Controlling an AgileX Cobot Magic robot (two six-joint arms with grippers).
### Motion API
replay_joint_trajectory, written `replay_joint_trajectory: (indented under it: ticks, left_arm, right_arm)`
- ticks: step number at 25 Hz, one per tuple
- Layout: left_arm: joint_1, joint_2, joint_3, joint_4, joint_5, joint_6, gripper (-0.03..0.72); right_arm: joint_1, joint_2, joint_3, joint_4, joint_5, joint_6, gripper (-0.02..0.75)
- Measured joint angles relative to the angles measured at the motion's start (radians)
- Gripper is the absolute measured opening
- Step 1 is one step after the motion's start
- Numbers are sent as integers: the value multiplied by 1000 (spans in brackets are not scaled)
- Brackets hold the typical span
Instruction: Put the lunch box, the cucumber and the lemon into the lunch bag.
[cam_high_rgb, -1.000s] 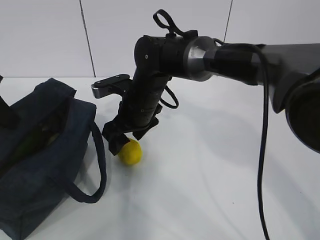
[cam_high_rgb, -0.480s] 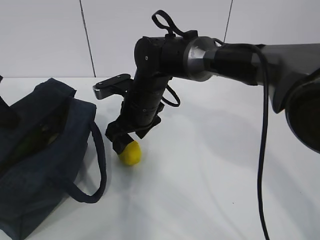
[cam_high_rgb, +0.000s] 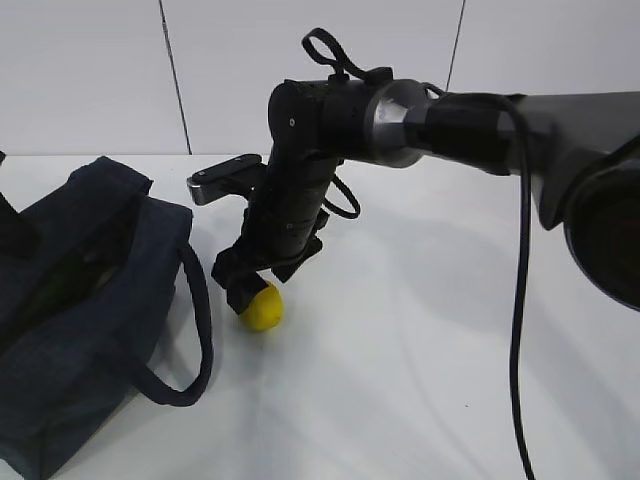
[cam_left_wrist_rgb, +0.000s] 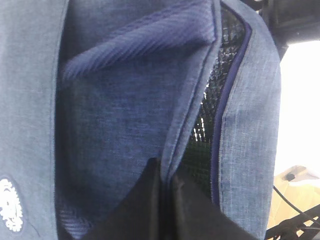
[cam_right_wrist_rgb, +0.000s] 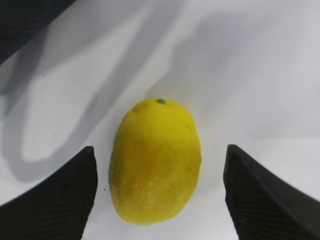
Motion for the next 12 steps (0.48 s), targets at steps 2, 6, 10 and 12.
replay_joint_trajectory:
  ticks: [2, 6, 10, 12]
  left_arm:
    - [0, 0, 0, 0, 0, 0, -7]
    - [0, 0, 0, 0, 0, 0, -7]
    - [0, 0, 0, 0, 0, 0, -7]
    - [0, 0, 0, 0, 0, 0, -7]
  right_arm:
    - [0, 0, 0, 0, 0, 0, 593]
    - [0, 3, 0, 2, 0, 2, 592]
    - [0, 3, 0, 7, 0, 2, 534]
    - [0, 3, 0, 10, 0, 2, 475]
